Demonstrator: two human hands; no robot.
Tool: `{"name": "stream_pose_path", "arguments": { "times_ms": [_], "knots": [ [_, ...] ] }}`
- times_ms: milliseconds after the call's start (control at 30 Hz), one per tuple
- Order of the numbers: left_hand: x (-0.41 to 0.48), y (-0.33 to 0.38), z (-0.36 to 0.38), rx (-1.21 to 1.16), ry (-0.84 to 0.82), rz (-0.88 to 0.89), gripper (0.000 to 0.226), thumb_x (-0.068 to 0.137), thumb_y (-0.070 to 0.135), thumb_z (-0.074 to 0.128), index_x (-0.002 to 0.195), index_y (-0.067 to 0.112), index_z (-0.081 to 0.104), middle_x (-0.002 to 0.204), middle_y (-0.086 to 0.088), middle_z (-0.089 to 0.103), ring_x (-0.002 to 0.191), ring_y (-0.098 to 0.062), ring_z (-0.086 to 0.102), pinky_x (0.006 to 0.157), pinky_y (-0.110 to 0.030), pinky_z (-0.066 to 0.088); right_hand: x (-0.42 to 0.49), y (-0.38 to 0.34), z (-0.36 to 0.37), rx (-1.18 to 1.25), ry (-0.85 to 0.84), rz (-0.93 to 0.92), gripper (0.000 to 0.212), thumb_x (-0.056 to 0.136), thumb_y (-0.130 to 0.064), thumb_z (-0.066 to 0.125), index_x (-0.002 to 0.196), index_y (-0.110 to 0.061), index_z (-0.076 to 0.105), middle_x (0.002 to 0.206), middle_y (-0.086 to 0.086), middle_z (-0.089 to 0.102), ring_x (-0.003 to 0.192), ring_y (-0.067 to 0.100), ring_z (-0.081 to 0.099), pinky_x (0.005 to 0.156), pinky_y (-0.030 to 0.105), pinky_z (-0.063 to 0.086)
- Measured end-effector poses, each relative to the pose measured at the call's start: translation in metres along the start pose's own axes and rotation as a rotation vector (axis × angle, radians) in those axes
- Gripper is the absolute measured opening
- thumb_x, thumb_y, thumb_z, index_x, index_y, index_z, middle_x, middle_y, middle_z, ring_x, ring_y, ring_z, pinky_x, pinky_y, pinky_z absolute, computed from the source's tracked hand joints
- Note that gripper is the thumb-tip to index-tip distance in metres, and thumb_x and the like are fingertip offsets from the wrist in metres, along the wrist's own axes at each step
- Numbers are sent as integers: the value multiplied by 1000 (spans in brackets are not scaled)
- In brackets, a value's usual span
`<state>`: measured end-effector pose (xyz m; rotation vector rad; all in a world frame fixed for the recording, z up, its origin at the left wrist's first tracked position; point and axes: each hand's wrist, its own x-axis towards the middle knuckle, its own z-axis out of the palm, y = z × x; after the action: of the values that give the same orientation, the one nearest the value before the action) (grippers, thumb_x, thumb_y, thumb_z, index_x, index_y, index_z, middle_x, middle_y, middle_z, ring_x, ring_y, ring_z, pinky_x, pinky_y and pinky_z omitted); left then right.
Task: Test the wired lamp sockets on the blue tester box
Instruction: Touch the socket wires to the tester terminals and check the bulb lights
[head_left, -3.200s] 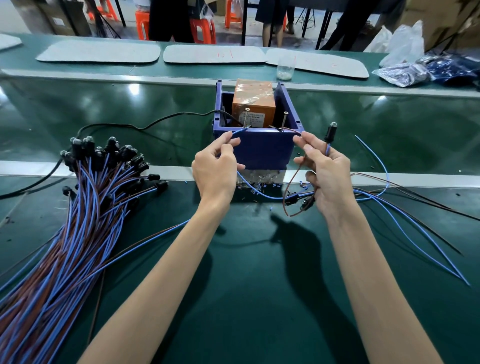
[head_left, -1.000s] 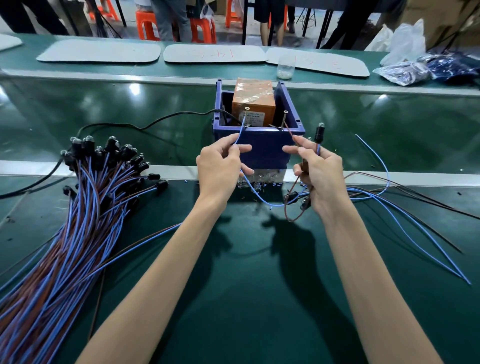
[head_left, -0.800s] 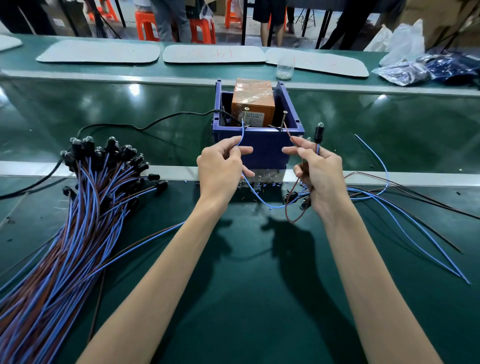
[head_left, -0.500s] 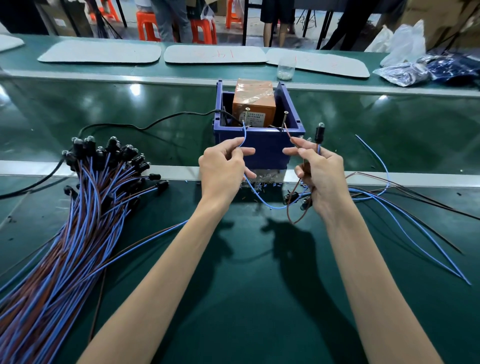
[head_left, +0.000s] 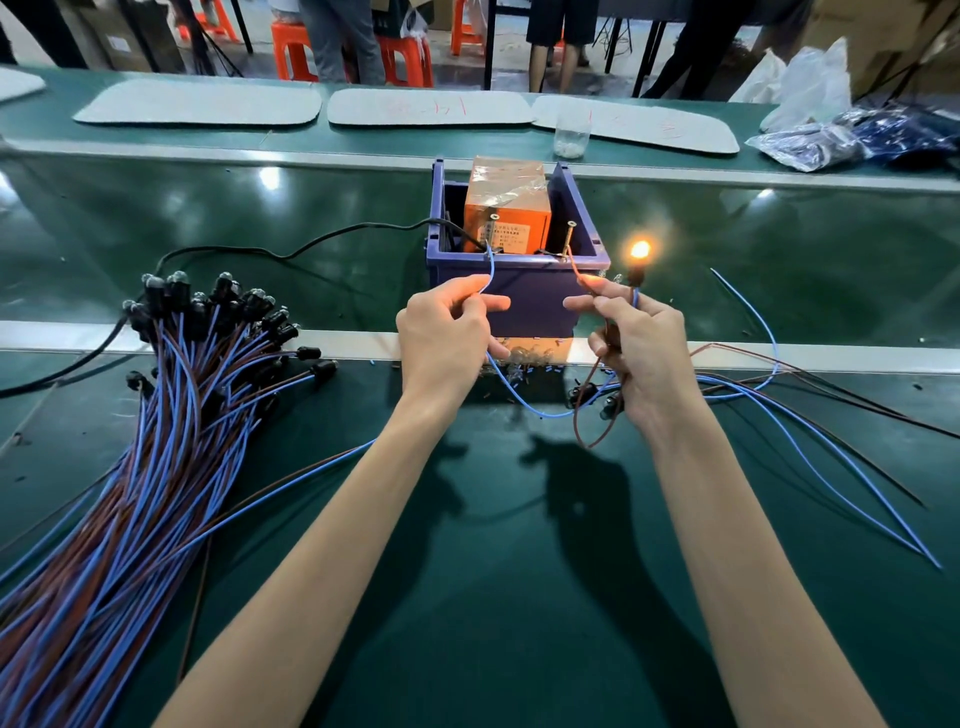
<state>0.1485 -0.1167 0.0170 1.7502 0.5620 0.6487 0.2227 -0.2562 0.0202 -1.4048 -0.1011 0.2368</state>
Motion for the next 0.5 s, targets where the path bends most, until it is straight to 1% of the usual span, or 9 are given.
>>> {"name": "stream_pose_path", "arguments": {
  "times_ms": [67, 167, 233, 300, 333, 400, 433, 500],
  "knots": [
    [0, -1, 0, -1, -2, 4, 32, 93, 8, 45, 116, 14, 66, 81, 20, 70, 45, -9, 64, 54, -17, 47, -1, 0, 0, -8, 0, 2, 23, 91, -1, 48, 102, -8, 67, 79, -1, 75, 37, 7, 36, 37, 12, 28],
    [-3, 0, 2, -19, -8, 8, 31, 92, 8, 46, 114, 15, 66, 80, 18, 71, 46, -10, 65, 50, -13, 45, -3, -4, -1, -24, -21, 14, 23, 92, -2, 48, 102, -8, 68, 79, 0, 74, 39, 8, 36, 36, 11, 28],
    [-3, 2, 3, -35, -33, -6, 27, 91, 6, 46, 105, 16, 66, 76, 15, 71, 44, -11, 64, 48, -13, 45, -4, -8, -4, -83, -92, 35, 22, 94, -10, 49, 97, -13, 70, 80, 0, 74, 41, 7, 38, 36, 9, 27],
    [-4, 5, 3, -43, -112, -52, 24, 90, 4, 44, 86, 16, 65, 71, 10, 72, 43, -13, 64, 47, -17, 49, -4, -13, -8, -209, -183, 77, 26, 96, -26, 46, 94, -18, 71, 87, 1, 75, 47, 7, 47, 39, 11, 29],
    [-3, 6, 2, -40, -194, -89, 27, 90, 4, 43, 79, 15, 64, 71, 6, 72, 45, -14, 65, 49, -19, 51, -3, -16, -10, -295, -213, 97, 31, 98, -32, 43, 93, -20, 71, 90, 1, 75, 53, 7, 54, 45, 15, 34],
    [-4, 7, -1, 21, -452, -150, 31, 87, 4, 40, 72, 13, 66, 79, -2, 74, 57, -18, 70, 51, -17, 51, -1, -22, -14, -498, -205, 104, 40, 100, -39, 37, 91, -23, 72, 97, -4, 74, 74, 7, 62, 67, 26, 41],
    [-5, 7, -4, 110, -611, -154, 34, 85, 3, 40, 72, 13, 69, 83, -3, 75, 66, -19, 72, 52, -15, 49, 0, -25, -18, -636, -170, 79, 42, 101, -42, 35, 92, -25, 73, 101, -5, 72, 85, 10, 62, 76, 30, 39],
    [-4, 6, -11, 380, -895, -119, 39, 84, 1, 37, 85, 15, 74, 90, 0, 75, 82, -15, 72, 55, -12, 49, 2, -29, -27, -962, -84, 0, 43, 100, -45, 35, 97, -27, 74, 106, 0, 70, 101, 19, 57, 85, 28, 36]
  ]
}}
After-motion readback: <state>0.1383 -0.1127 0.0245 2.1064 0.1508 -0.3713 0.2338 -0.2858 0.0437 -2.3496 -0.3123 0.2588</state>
